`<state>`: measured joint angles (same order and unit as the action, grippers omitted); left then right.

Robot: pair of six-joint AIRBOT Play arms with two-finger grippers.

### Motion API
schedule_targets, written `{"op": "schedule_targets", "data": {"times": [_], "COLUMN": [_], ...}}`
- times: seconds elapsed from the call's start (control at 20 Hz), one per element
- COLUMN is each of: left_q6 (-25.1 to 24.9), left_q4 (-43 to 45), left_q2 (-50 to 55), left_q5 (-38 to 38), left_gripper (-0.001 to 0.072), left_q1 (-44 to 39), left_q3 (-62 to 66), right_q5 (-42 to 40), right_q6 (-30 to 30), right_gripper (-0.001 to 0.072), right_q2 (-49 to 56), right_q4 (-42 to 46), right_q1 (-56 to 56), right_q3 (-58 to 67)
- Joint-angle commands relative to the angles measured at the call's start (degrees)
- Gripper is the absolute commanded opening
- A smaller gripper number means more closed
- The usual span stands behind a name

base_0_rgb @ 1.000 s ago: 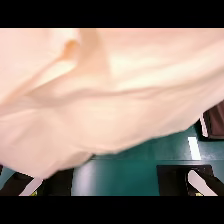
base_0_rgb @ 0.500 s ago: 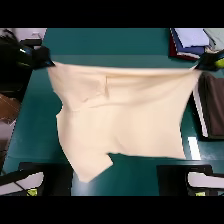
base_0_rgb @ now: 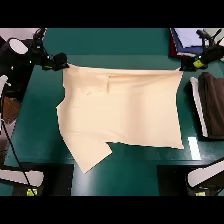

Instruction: Fold the shirts.

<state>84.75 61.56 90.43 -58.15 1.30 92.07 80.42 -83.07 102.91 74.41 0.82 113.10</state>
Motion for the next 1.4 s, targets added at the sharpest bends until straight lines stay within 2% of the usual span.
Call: {"op": "schedule_targets", "data": {"times": [0.0, 0.15, 0.5, 0.55, 0.6, 0.65, 0.7, 0.8, 0.9, 1.0, 1.1, 1.2, 1.35], "left_q6": [-3.3, -4.2, -3.9, -3.6, -3.6, -3.0, -2.1, -2.2, -0.9, 1.1, 2.9, 4.5, 5.9], "left_q4": [2.7, 3.4, 3.3, 3.4, 3.4, 3.4, 3.4, 3.9, 10.0, 15.2, 15.1, 13.0, 8.2], "left_q2": [0.7, 0.7, 0.7, 0.7, 0.7, 0.7, 0.3, -2.6, -8.4, -16.6, -25.0, -33.1, -41.4], "left_q5": [-8.0, -16.0, -15.7, -15.8, -16.0, -16.2, -16.3, -16.6, -17.4, -17.8, -17.5, -16.4, -14.5], "left_gripper": [0.0026, 0.0025, 0.0026, 0.0079, 0.0374, 0.0569, 0.0531, 0.053, 0.0529, 0.0529, 0.053, 0.053, 0.053], "left_q1": [0.0, 0.0, -0.1, -0.1, -0.1, -0.1, -0.1, -0.1, -0.1, -0.1, -0.1, -0.1, -0.1], "left_q3": [3.9, 1.2, -14.9, -16.3, -17.1, -17.2, -17.2, -17.3, -19.1, -26.6, -37.2, -48.3, -60.0], "right_q5": [0.5, -0.2, -4.8, -5.0, -4.9, -4.3, -3.7, -2.0, -0.2, 0.5, 0.5, 0.4, -1.9], "right_q6": [1.1, 1.3, 1.2, 1.2, 1.2, 1.2, 1.2, 1.3, 1.3, 1.3, 1.3, 1.3, 1.3], "right_gripper": [0.0016, 0.0016, 0.0017, 0.0017, 0.0031, 0.0197, 0.0361, 0.0366, 0.0365, 0.0366, 0.0368, 0.0418, 0.0418], "right_q2": [-0.9, -5.0, -10.7, -11.2, -11.5, -11.5, -11.5, -13.0, -16.4, -22.0, -27.2, -31.9, -37.2], "right_q4": [0.4, 0.8, 0.1, 0.2, 0.1, -0.8, -1.8, -2.9, -2.8, -2.9, -2.9, -2.9, -2.9], "right_q1": [0.0, 0.0, 2.2, 2.8, 3.1, 3.5, 3.6, 3.3, 2.3, 0.5, -1.4, -3.2, -4.3], "right_q3": [2.3, -7.4, -27.5, -29.0, -30.2, -30.5, -30.5, -30.3, -31.2, -35.3, -40.0, -44.4, -49.2]}}
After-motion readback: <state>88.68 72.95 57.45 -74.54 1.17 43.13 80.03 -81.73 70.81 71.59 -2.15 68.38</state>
